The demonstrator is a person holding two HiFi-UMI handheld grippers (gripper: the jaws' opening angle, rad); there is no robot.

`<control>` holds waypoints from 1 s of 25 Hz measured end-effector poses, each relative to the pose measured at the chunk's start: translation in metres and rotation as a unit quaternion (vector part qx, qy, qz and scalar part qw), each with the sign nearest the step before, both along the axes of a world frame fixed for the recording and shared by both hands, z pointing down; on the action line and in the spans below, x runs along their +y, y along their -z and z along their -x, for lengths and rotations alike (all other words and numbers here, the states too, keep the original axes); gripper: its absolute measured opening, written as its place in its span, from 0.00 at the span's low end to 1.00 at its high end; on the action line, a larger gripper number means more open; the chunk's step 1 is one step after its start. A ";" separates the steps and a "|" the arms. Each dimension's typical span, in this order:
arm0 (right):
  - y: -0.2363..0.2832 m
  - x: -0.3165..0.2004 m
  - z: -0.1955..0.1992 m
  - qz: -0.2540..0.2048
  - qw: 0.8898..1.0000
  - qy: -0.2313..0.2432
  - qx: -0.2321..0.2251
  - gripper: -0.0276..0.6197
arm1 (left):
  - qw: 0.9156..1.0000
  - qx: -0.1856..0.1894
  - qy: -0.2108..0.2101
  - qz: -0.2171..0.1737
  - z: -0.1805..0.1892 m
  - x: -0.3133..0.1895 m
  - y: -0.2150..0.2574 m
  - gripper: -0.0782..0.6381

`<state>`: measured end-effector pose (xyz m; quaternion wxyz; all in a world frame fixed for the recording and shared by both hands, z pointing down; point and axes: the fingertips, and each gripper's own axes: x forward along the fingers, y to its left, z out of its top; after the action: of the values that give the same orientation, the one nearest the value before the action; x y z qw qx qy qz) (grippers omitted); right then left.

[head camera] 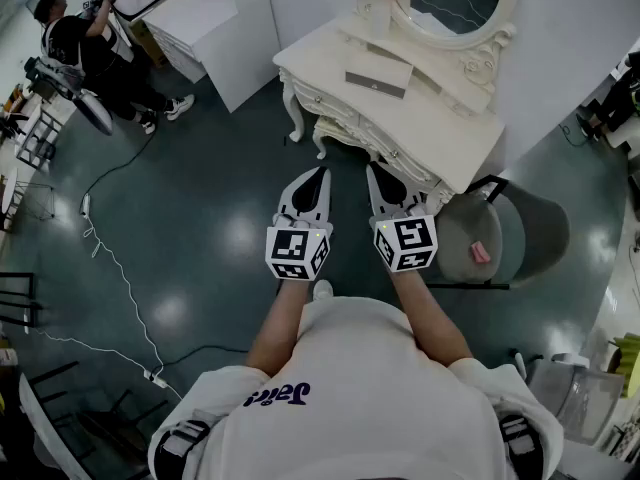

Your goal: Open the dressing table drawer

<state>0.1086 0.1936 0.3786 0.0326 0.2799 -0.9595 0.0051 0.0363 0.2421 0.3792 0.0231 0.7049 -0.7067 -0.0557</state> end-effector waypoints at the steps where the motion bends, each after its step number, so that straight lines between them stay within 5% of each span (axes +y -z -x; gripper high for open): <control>1: 0.000 -0.001 0.003 0.001 1.000 -0.002 0.000 0.06 | 1.000 0.000 -0.001 0.000 0.003 -0.001 0.000 0.13; 17: -0.025 -0.007 0.060 0.027 0.999 -0.040 -0.006 0.07 | 0.999 0.019 -0.025 0.009 0.070 -0.004 -0.028 0.13; 25: -0.049 -0.044 0.089 0.052 0.997 -0.047 0.017 0.07 | 0.998 0.029 -0.055 0.026 0.087 -0.049 -0.048 0.13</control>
<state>0.0192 0.1500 0.4271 0.0629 0.3224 -0.9431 0.0517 -0.0509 0.1935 0.4267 0.0647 0.7398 -0.6673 -0.0563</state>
